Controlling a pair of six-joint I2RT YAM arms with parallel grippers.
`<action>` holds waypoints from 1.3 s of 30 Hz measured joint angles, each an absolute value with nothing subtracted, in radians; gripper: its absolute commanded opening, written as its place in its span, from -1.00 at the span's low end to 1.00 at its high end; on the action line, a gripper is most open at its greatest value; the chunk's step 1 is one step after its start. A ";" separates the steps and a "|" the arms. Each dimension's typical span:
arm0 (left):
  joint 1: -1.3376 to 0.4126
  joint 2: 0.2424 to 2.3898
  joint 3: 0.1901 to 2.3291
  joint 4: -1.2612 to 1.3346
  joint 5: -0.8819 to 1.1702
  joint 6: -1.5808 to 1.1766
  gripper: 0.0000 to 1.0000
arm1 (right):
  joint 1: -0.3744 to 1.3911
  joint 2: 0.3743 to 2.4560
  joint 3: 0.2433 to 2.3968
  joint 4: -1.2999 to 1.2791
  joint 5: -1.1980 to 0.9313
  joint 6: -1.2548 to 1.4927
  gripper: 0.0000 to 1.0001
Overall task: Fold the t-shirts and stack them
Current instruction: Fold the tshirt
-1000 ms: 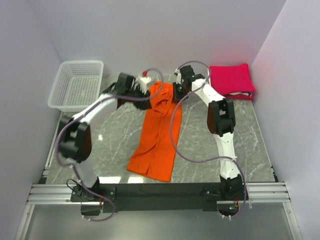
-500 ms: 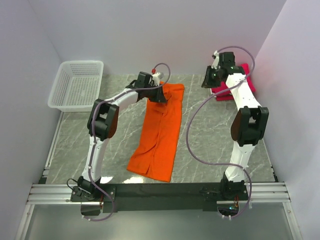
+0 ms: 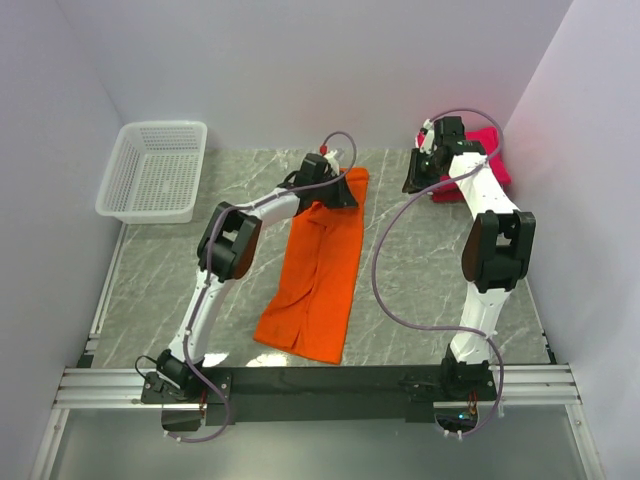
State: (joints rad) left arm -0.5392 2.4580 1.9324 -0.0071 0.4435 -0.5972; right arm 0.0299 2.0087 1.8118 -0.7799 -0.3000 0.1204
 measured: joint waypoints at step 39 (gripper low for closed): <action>-0.335 2.229 1.998 0.018 0.517 -0.368 0.42 | 0.048 1.972 1.707 -0.847 -0.469 -0.043 -0.46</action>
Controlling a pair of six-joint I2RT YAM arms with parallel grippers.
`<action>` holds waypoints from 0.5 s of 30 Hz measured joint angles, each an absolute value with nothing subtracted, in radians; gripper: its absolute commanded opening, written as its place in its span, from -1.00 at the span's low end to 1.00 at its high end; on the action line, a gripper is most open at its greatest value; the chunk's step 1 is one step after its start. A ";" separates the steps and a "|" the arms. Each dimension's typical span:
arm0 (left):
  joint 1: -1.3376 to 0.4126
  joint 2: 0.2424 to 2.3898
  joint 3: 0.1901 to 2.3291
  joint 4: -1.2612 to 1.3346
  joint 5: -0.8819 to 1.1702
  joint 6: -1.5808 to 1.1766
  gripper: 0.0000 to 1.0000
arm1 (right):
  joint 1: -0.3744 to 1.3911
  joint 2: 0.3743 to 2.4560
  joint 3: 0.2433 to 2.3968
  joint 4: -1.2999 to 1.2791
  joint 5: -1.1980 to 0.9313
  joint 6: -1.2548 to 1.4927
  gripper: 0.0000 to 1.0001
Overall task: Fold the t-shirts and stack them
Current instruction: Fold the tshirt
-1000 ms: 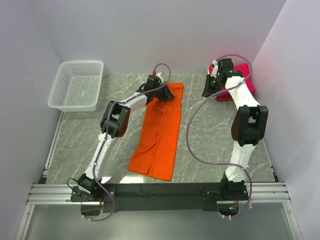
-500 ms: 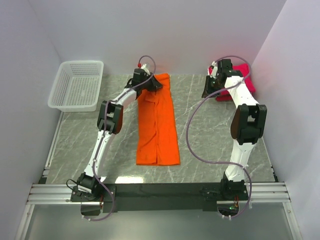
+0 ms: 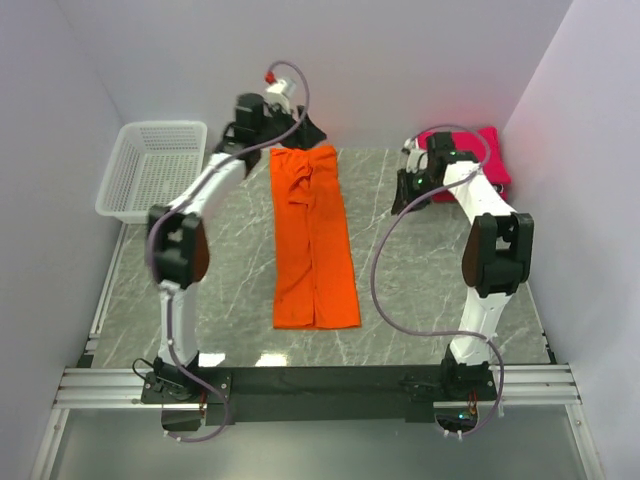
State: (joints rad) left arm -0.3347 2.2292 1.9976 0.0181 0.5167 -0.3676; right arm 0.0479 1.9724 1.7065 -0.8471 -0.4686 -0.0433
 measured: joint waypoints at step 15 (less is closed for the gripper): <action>-0.236 1.927 1.505 -0.175 0.624 -0.228 -0.77 | 0.369 1.978 1.480 -0.795 -0.525 -0.087 -0.64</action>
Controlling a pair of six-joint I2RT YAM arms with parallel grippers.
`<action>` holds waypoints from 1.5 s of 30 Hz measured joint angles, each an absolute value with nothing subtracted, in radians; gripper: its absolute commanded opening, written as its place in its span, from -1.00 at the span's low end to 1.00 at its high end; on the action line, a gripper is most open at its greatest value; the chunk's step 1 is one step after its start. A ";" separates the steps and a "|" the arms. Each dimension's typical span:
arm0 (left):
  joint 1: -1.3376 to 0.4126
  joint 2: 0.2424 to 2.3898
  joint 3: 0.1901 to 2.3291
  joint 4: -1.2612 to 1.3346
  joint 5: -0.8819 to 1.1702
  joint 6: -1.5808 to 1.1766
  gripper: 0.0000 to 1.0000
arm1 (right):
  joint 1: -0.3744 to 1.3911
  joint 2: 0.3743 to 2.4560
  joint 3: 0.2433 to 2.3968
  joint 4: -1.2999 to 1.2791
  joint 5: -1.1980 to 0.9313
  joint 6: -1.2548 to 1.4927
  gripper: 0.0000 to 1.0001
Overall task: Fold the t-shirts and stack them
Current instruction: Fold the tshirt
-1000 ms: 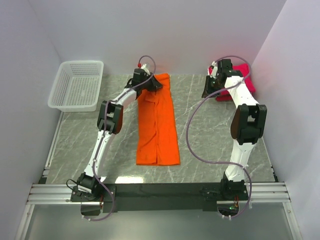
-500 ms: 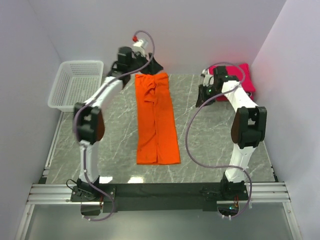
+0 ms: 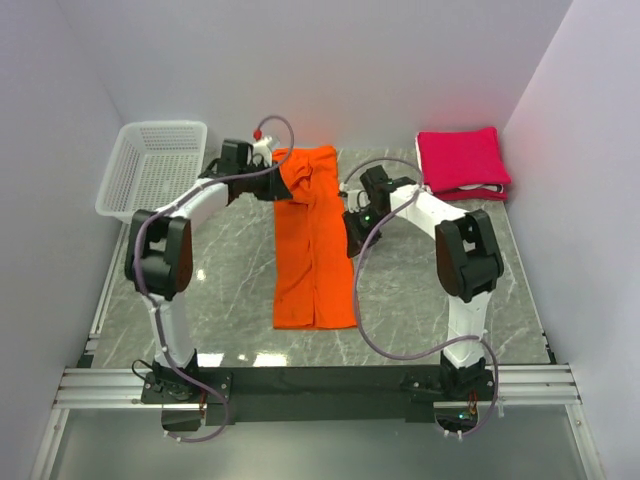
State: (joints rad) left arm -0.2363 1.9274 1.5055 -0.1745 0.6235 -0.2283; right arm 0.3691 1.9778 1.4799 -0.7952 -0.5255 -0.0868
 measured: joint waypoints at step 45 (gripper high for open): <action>-0.132 1.029 0.920 -0.343 0.714 0.481 0.99 | 0.646 1.150 0.965 -0.616 -0.300 -0.752 0.77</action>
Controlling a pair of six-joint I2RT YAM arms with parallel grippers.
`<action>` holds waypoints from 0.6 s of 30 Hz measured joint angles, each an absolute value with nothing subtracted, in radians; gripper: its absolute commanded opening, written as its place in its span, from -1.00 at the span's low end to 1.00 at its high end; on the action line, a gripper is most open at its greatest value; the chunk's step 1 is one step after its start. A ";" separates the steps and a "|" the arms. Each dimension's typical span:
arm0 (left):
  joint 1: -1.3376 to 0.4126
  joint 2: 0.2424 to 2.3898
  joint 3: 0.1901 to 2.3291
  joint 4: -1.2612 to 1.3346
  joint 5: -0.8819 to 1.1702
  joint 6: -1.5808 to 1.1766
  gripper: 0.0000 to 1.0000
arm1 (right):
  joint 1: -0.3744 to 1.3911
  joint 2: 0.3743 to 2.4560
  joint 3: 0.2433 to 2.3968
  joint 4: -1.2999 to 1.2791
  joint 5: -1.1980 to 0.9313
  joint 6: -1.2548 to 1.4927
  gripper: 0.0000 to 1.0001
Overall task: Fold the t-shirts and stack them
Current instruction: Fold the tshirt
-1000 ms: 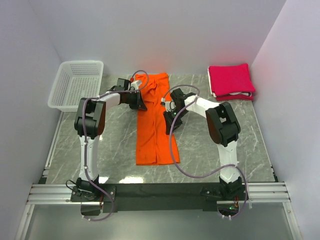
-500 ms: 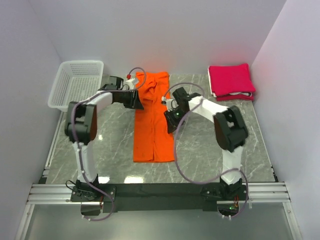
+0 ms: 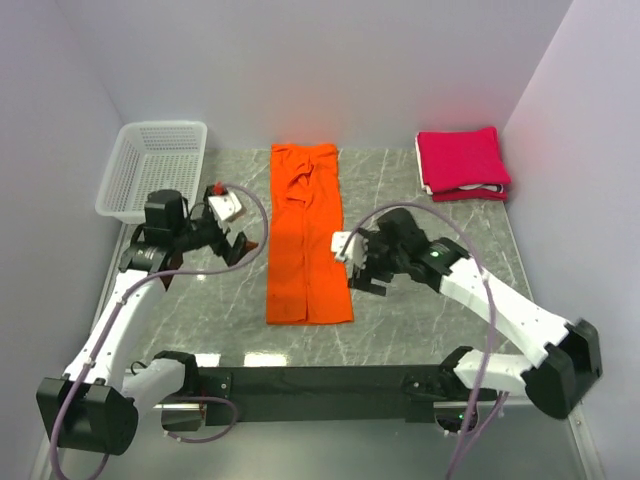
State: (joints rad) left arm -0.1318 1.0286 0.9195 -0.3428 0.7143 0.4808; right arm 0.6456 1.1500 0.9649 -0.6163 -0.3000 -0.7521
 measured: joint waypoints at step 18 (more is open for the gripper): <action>-0.414 0.960 0.433 -0.518 0.715 1.058 -0.26 | 0.908 1.212 0.556 -0.349 -0.262 -1.034 0.12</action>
State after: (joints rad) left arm -0.4145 0.9596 0.4328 -0.5182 0.7147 1.0580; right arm 0.9077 1.2121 0.5564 -0.3489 -0.2615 -1.0336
